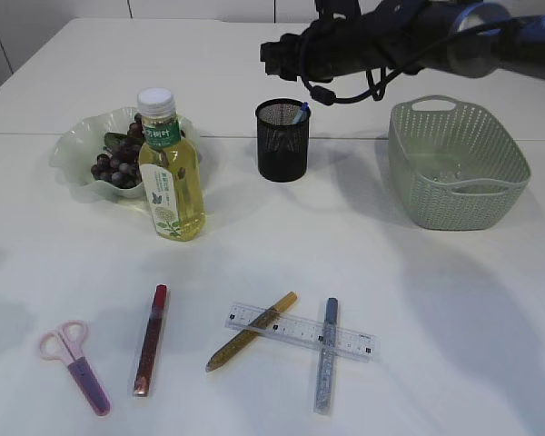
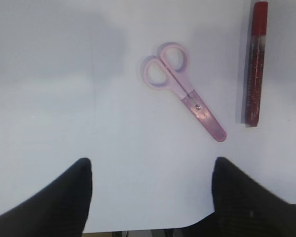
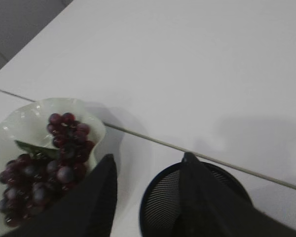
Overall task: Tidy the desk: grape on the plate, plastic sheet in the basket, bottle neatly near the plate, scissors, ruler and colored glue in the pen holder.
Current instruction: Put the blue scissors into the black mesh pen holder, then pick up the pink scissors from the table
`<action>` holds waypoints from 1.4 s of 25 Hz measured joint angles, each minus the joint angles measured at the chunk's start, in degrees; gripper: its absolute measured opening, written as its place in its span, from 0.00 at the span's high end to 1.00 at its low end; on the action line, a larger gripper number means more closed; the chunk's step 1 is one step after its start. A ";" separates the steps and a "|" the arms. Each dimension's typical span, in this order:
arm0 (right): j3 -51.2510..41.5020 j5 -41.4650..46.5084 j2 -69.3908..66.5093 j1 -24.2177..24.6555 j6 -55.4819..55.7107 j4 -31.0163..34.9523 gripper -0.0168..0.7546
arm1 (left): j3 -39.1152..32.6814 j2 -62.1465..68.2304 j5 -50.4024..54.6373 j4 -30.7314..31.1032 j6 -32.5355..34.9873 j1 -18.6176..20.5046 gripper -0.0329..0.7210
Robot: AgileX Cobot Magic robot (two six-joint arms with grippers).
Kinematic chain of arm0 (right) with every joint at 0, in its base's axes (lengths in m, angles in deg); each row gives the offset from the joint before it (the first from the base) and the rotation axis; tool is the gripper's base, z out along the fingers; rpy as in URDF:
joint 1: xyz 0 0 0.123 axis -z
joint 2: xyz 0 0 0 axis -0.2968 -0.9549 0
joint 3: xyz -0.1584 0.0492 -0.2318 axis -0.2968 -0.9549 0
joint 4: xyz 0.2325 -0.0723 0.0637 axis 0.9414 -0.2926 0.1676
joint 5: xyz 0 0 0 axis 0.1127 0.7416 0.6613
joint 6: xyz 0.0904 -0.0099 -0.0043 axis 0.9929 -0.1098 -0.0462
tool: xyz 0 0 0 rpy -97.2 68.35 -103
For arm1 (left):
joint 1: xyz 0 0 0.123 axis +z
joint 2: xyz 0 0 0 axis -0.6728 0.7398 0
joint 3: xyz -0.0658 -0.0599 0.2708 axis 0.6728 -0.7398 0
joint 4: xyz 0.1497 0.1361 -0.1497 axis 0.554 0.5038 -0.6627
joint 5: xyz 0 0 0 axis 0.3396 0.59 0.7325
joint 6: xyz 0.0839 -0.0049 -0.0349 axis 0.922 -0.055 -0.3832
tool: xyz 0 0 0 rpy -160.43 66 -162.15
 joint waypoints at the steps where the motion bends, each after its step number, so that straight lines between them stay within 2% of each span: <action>1: 0.00 2.00 1.03 0.00 0.00 -0.45 0.53 | 0.00 0.00 0.00 0.00 0.00 0.00 0.23; 3: 0.00 6.92 3.83 0.00 2.36 -2.26 0.53 | 0.00 0.00 0.00 0.00 0.00 0.00 0.23; 5: 0.00 11.54 6.60 0.00 9.33 -6.95 0.53 | 0.00 0.00 0.00 0.00 0.00 0.00 0.23; 10: 0.25 26.78 14.46 -0.45 31.54 -29.71 0.53 | 0.00 0.00 0.00 0.00 0.00 0.00 0.23; 13: 0.23 35.63 18.03 -0.58 38.34 -37.38 0.53 | 0.00 0.00 0.00 0.00 0.00 0.00 0.23; 20: 0.62 49.37 21.00 -0.58 41.67 -41.00 0.53 | 0.00 0.00 -0.03 0.00 0.00 0.00 0.23; 27: -0.50 50.91 21.92 -0.58 42.66 -41.82 0.53 | 0.00 0.00 -1.70 0.00 0.00 0.00 0.24; 32: -7.92 50.91 26.87 -0.62 42.66 -41.95 0.53 | 0.00 0.00 -1.83 -0.94 0.00 0.00 0.24; 35: -16.81 50.91 30.98 -0.62 42.66 -41.95 0.53 | 0.00 0.00 -1.83 -1.39 0.00 0.00 0.24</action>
